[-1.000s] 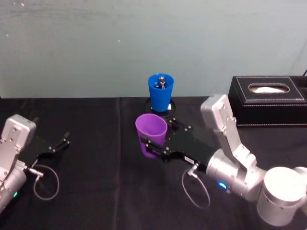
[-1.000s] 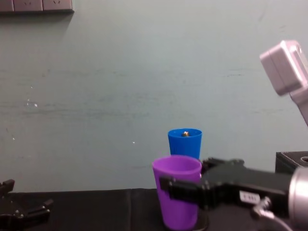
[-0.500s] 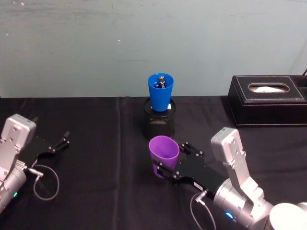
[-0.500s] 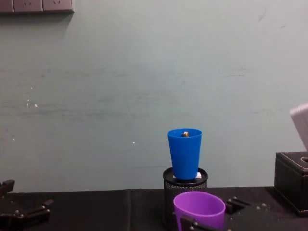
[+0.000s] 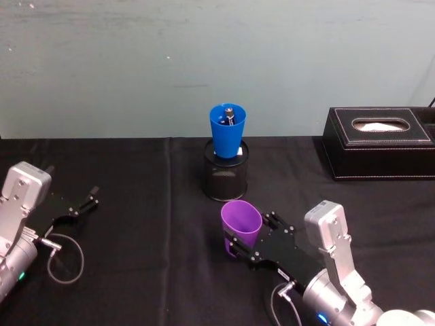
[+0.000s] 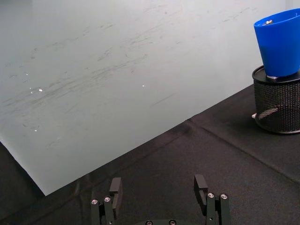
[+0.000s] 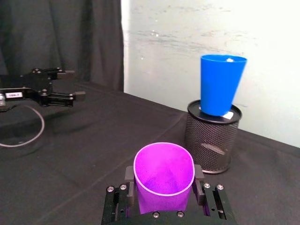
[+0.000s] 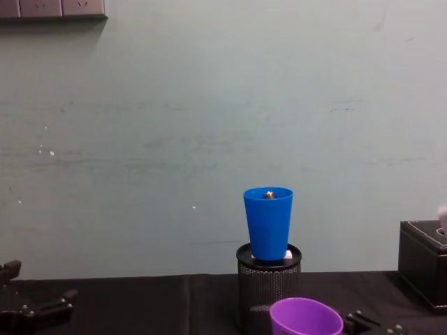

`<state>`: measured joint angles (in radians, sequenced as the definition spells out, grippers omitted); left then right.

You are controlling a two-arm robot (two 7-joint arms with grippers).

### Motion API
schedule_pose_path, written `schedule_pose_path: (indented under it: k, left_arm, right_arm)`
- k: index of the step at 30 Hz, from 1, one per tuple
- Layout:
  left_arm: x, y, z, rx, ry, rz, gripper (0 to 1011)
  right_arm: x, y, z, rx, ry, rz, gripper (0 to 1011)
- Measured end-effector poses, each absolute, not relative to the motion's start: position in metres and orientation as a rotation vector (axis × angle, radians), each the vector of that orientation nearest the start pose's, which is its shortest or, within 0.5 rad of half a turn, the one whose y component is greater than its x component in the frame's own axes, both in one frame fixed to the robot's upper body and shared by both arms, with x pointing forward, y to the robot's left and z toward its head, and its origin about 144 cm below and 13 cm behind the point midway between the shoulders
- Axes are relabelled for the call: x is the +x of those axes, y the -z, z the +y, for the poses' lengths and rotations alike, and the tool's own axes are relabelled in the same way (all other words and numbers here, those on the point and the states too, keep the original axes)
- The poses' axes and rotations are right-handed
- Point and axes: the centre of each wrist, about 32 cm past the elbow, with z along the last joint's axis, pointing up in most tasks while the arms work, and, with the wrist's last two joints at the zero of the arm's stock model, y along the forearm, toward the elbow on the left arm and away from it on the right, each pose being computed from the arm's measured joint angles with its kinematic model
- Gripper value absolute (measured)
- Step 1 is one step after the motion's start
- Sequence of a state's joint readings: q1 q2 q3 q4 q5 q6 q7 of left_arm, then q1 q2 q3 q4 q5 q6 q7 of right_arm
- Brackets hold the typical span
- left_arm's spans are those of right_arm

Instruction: Pick up one cup with a gripper and tap it against the other cup.

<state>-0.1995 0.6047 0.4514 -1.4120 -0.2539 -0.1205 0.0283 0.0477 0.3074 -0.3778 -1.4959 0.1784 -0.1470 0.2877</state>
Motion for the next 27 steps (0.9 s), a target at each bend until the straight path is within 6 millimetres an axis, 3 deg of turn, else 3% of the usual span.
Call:
schedule_pose_path:
  k: [8,27]
  left_arm:
    - [0.489,-1.140,0.310,0.304,-1.248,-0.285,1000]
    - [0.489,-1.140,0.310,0.304,-1.248,-0.285,1000]
  right_arm:
    - [0.451,-1.100,-0.210,-0.060,0.944,-0.070,723]
    - [0.452,-1.094,-0.205,-0.079,0.939,-0.064,723]
